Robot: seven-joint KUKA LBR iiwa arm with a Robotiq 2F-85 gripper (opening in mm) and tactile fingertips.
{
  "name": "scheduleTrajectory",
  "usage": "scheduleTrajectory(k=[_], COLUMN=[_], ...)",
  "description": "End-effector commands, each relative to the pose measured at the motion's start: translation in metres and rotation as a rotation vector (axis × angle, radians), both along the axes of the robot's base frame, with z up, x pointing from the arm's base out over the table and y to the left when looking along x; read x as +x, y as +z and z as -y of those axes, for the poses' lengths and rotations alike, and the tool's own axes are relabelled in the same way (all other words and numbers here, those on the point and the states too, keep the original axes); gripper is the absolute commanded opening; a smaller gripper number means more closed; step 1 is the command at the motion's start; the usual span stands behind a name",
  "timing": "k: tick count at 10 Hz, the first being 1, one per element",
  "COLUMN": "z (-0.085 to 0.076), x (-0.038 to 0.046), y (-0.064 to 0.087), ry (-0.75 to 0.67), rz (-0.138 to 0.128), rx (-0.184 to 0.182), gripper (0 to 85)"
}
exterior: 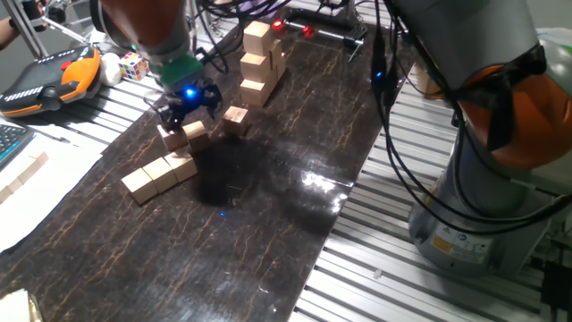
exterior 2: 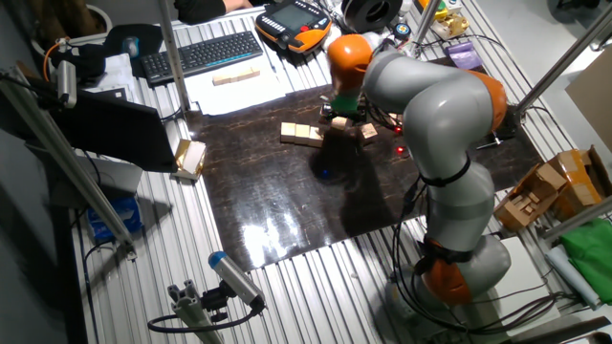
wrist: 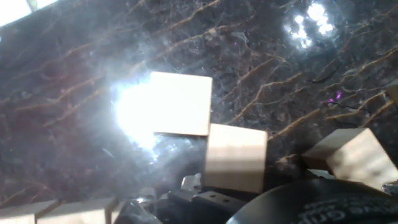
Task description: Stack the blocks into a pyramid shape
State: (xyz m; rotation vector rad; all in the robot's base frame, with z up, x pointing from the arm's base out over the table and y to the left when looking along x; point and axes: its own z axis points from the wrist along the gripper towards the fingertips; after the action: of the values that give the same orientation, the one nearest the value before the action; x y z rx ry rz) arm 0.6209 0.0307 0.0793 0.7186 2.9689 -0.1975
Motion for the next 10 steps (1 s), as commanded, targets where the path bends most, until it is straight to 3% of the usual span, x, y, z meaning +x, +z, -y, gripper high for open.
scheduleTrajectory(k=[1, 7, 10], z=[0.000, 0.002, 0.003], x=[0.0012, 0.0072, 0.0090], y=[-0.003, -0.023, -0.028], ry=[0.001, 0.002, 0.003], rz=[0.005, 0.033, 0.031], rx=[0.002, 0.005, 0.010], gripper=[83.7, 84.7, 82.0])
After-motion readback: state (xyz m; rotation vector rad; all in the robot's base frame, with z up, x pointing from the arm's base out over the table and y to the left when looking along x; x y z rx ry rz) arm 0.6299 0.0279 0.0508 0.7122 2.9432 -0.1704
